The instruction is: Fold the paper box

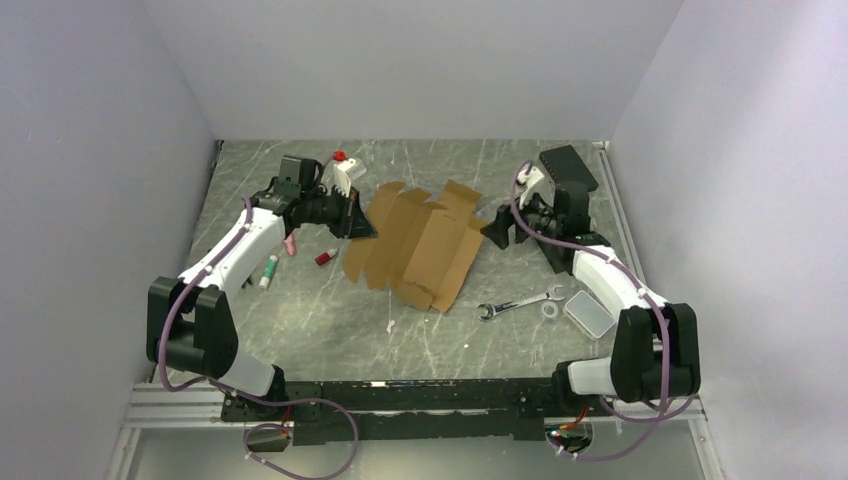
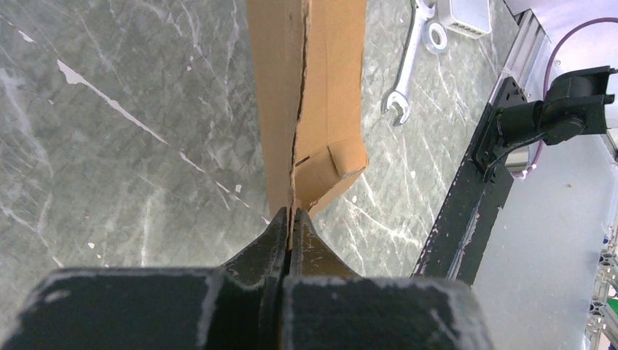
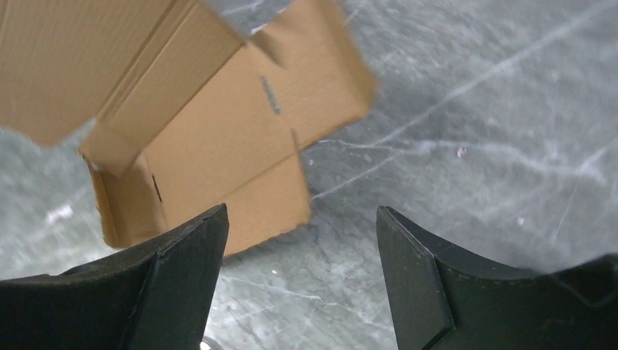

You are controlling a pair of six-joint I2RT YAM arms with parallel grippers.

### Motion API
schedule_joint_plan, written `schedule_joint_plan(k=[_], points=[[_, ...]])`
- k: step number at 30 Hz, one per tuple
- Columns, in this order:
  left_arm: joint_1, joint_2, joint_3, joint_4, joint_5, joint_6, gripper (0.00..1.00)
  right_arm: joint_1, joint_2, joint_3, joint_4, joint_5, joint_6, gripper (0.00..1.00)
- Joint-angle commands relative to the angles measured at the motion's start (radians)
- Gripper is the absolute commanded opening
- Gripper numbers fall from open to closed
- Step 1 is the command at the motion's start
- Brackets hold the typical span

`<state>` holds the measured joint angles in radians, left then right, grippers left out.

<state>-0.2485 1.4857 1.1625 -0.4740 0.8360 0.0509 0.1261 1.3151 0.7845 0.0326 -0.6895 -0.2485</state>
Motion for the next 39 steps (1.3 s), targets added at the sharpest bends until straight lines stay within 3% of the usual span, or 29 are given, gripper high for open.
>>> schedule_joint_plan(k=[1,8,14,17,24,26,32,39], points=[[-0.006,-0.04,-0.012,0.047,0.043,0.023,0.0,-0.06,0.038,-0.007,0.164,-0.025,0.388,0.76],[-0.006,-0.057,-0.016,0.049,0.025,0.027,0.0,-0.061,0.152,-0.034,0.224,-0.11,0.499,0.69],[-0.006,-0.06,-0.018,0.056,0.027,0.023,0.0,-0.032,0.199,-0.03,0.228,-0.147,0.508,0.57],[-0.006,-0.061,-0.02,0.063,0.032,0.016,0.0,0.006,0.209,-0.021,0.208,-0.145,0.485,0.45],[-0.005,-0.067,-0.025,0.083,0.062,0.004,0.0,0.038,0.205,0.016,0.165,-0.107,0.456,0.09],[-0.006,-0.07,-0.03,0.097,0.094,-0.005,0.0,0.038,0.182,0.024,0.161,-0.094,0.461,0.04],[-0.006,-0.069,-0.041,0.152,0.202,-0.045,0.0,0.038,0.127,0.026,0.176,-0.096,0.497,0.03],[-0.008,-0.05,-0.043,0.159,0.21,-0.083,0.0,0.037,0.155,0.031,0.17,-0.099,0.52,0.11]])
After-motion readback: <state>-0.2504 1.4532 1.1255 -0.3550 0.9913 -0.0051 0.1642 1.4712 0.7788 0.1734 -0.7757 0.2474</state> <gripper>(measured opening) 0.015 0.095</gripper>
